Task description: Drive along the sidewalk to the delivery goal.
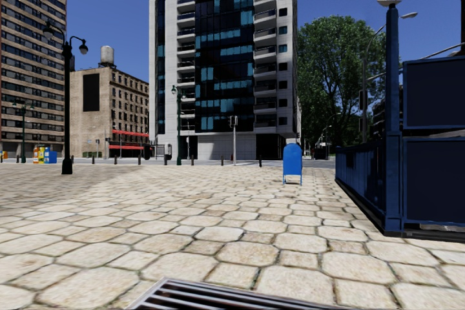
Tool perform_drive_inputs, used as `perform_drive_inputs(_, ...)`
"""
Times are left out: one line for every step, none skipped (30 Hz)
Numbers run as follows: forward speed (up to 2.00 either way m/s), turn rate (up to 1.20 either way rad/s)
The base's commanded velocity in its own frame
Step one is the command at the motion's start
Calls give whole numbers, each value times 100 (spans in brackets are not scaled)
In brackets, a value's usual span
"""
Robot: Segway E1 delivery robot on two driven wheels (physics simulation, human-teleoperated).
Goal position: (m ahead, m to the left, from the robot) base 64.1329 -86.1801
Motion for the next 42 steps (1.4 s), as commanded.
perform_drive_inputs(200,0)
perform_drive_inputs(200,0)
perform_drive_inputs(200,0)
perform_drive_inputs(200,0)
perform_drive_inputs(200,0)
perform_drive_inputs(200,0)
perform_drive_inputs(200,0)
perform_drive_inputs(200,0)
perform_drive_inputs(200,0)
perform_drive_inputs(200,0)
perform_drive_inputs(200,0)
perform_drive_inputs(200,0)
perform_drive_inputs(200,0)
perform_drive_inputs(200,0)
perform_drive_inputs(200,0)
perform_drive_inputs(200,0)
perform_drive_inputs(200,0)
perform_drive_inputs(200,0)
perform_drive_inputs(200,0)
perform_drive_inputs(200,0)
perform_drive_inputs(200,0)
perform_drive_inputs(200,0)
perform_drive_inputs(200,0)
perform_drive_inputs(200,0)
perform_drive_inputs(200,0)
perform_drive_inputs(200,0)
perform_drive_inputs(200,0)
perform_drive_inputs(200,0)
perform_drive_inputs(200,0)
perform_drive_inputs(200,0)
perform_drive_inputs(200,0)
perform_drive_inputs(200,0)
perform_drive_inputs(200,0)
perform_drive_inputs(200,0)
perform_drive_inputs(200,0)
perform_drive_inputs(200,0)
perform_drive_inputs(200,0)
perform_drive_inputs(200,0)
perform_drive_inputs(200,0)
perform_drive_inputs(200,0)
perform_drive_inputs(200,0)
perform_drive_inputs(200,0)
